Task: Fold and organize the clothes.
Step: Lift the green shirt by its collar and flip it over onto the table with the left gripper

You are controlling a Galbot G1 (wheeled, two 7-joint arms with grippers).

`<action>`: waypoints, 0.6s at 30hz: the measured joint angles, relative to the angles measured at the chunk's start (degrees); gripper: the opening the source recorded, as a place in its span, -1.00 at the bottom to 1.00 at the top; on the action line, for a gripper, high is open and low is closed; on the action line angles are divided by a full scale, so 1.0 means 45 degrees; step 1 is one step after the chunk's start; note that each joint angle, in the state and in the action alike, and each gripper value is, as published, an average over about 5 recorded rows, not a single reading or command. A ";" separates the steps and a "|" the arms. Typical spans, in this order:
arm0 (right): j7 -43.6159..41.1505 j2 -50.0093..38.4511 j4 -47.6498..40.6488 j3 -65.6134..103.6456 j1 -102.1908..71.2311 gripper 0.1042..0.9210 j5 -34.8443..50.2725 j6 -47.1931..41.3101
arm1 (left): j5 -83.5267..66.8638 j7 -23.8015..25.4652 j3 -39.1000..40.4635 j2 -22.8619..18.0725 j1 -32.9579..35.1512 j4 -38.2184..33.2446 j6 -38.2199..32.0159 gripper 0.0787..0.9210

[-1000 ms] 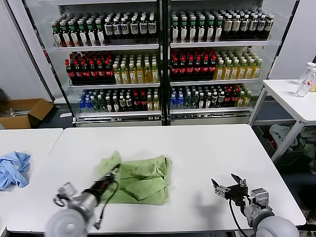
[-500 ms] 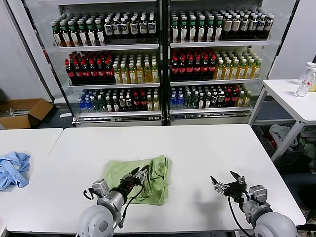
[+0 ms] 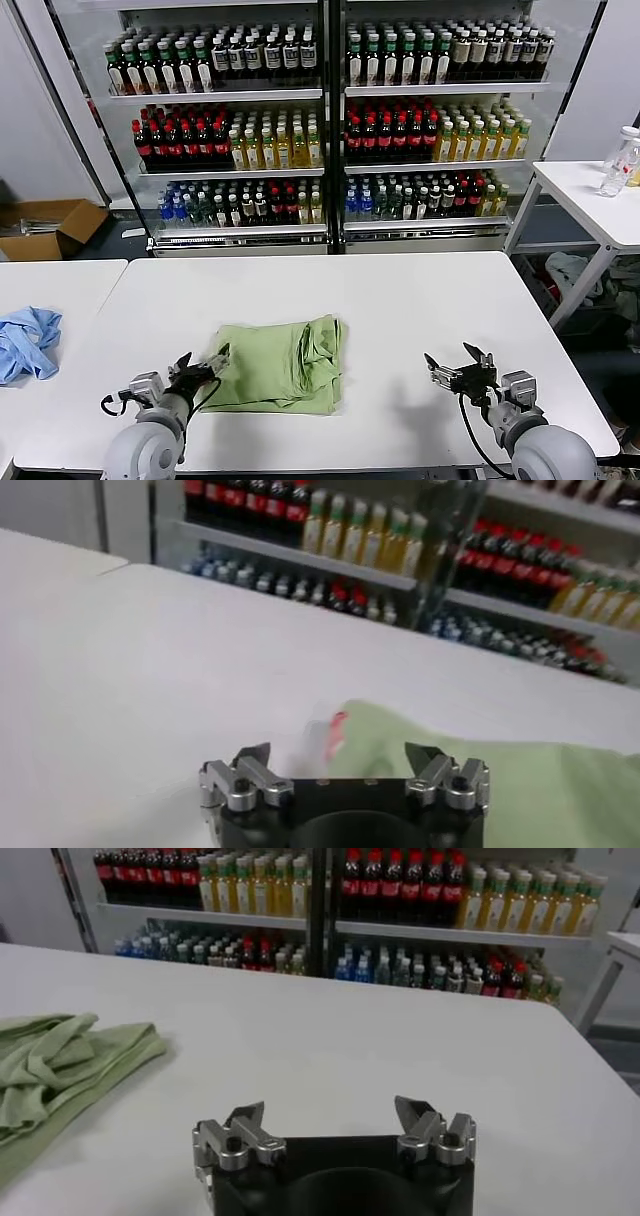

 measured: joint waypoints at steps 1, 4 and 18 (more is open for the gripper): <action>0.0003 0.0012 0.0012 0.0020 -0.0016 0.76 -0.0005 -0.0005 | -0.0046 0.0044 -0.0046 0.0022 0.0038 0.0031 0.0062 0.71; 0.0011 0.0039 0.0055 0.0094 -0.0070 0.76 -0.0011 -0.0018 | -0.0242 0.0253 -0.0107 0.0044 0.0107 0.0062 0.0244 0.53; 0.0032 0.0077 0.0267 0.0537 -0.0412 0.76 -0.0005 -0.0025 | -0.1385 0.1192 -0.0038 -0.0077 -0.0135 0.0222 0.0511 -0.42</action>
